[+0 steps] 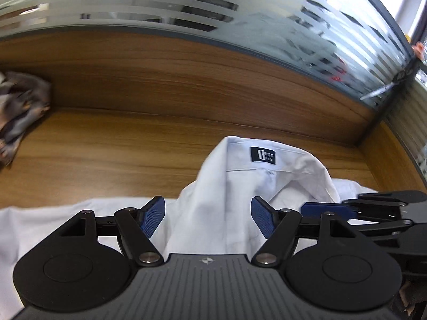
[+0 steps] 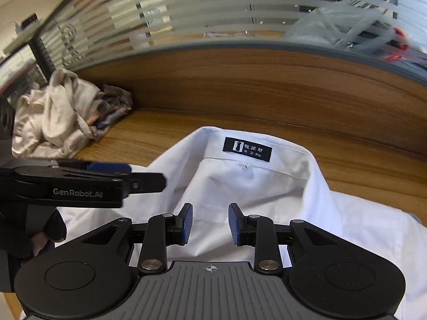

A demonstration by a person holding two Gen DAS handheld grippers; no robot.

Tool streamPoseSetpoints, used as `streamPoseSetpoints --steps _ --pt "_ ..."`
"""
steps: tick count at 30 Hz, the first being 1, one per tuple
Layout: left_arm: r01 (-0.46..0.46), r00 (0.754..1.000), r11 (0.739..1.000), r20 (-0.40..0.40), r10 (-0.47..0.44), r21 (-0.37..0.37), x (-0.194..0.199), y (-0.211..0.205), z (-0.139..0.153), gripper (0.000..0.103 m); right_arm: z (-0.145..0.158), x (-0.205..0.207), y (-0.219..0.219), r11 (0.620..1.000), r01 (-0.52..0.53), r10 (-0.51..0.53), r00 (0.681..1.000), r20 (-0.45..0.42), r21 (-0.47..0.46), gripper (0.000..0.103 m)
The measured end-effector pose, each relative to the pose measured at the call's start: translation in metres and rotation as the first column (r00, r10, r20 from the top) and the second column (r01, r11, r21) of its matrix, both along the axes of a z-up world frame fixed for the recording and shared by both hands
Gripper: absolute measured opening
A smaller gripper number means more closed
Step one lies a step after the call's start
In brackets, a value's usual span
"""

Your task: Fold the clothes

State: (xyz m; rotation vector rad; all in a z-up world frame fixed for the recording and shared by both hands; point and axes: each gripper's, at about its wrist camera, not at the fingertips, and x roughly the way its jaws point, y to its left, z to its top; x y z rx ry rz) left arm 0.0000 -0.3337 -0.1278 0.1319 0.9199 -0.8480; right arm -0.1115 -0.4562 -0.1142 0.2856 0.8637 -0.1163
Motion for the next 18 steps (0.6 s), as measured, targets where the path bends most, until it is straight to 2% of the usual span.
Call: streamPoseSetpoints --steps 2,3,4,5,6,9,13,15,18 --pt "0.015 1.0 0.999 -0.004 -0.015 0.031 0.003 -0.009 -0.008 0.075 -0.005 0.007 -0.001 1.0 -0.001 0.001 1.0 -0.013 -0.001 0.033" --pt "0.018 1.0 0.999 -0.007 -0.018 0.046 0.005 -0.013 -0.012 0.066 -0.007 0.009 -0.002 1.0 -0.003 0.003 1.0 -0.018 0.003 0.033" --pt "0.015 1.0 0.998 -0.011 -0.015 0.057 0.007 -0.014 -0.015 0.054 -0.009 0.011 -0.002 1.0 -0.005 0.005 1.0 -0.023 0.01 0.033" --pt "0.009 1.0 0.998 -0.011 -0.009 0.058 0.008 -0.013 -0.016 0.024 -0.012 0.013 -0.003 1.0 -0.007 0.008 1.0 -0.027 0.017 0.033" --pt "-0.003 1.0 0.999 -0.007 0.003 0.049 0.009 -0.011 -0.014 0.016 -0.013 0.015 -0.002 1.0 -0.01 0.011 0.999 -0.032 0.024 0.033" --pt "-0.037 0.999 0.999 0.016 0.037 0.013 0.009 -0.003 -0.004 0.012 -0.019 0.019 0.0 0.999 -0.023 0.025 0.999 -0.044 0.048 0.033" --pt "-0.04 0.997 0.998 0.065 0.044 -0.056 0.002 0.008 0.025 0.011 -0.028 0.03 0.001 0.996 -0.018 0.023 0.999 -0.048 0.085 0.033" --pt "-0.035 0.996 0.997 0.076 0.041 -0.074 -0.001 0.01 0.036 0.011 -0.034 0.039 -0.001 0.995 0.003 0.001 0.999 -0.041 0.103 0.033" --pt "-0.035 0.996 0.995 0.082 0.042 -0.089 -0.002 0.011 0.045 0.011 -0.04 0.057 -0.007 0.995 0.06 -0.059 0.998 -0.011 0.077 0.032"
